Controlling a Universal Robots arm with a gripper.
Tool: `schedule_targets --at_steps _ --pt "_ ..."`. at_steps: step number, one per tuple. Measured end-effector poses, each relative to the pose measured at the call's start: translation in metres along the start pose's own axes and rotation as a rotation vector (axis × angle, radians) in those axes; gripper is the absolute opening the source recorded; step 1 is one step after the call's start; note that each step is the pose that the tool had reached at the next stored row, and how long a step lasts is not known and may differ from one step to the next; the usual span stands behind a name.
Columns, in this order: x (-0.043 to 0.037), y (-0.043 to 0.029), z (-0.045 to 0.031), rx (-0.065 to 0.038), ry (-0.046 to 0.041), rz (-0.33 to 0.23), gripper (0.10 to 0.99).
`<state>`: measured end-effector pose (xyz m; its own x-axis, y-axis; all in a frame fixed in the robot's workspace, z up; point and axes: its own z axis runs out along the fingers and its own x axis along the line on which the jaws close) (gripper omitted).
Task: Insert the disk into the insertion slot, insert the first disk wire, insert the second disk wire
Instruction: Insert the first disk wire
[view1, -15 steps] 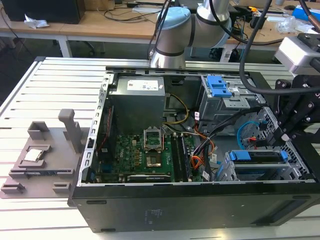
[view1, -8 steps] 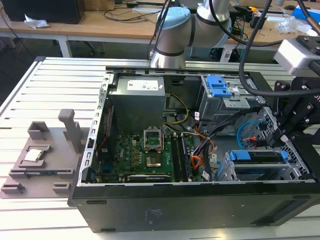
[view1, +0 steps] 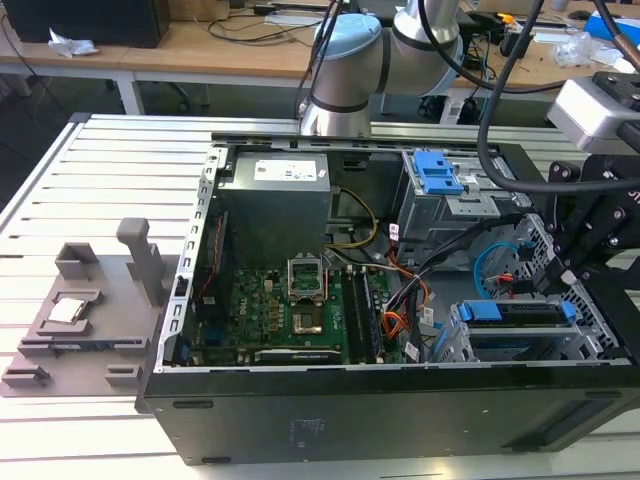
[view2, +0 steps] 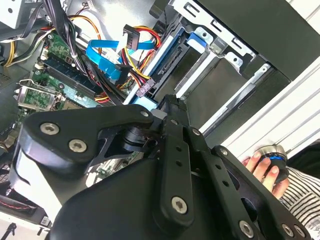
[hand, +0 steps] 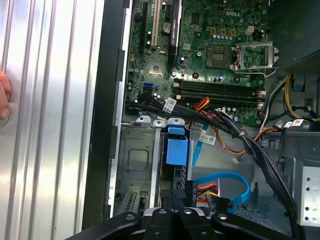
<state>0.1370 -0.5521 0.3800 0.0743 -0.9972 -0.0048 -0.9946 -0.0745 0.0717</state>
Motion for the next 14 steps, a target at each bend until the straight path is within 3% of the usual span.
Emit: schedule_targets --at_steps 1,3,6,7,14 --pt "0.0 0.0 0.0001 0.0 -0.0001 0.0 0.114" --pt "0.0 0.0 0.0001 0.0 0.0 0.0 0.235" --pt "0.0 -0.0001 0.0002 0.0 0.0 0.0 0.294" --pt "0.0 0.0 0.0002 0.0 -0.0001 0.0 0.361" --pt "-0.0058 0.0017 0.0016 0.0 -0.0001 0.0 0.361"
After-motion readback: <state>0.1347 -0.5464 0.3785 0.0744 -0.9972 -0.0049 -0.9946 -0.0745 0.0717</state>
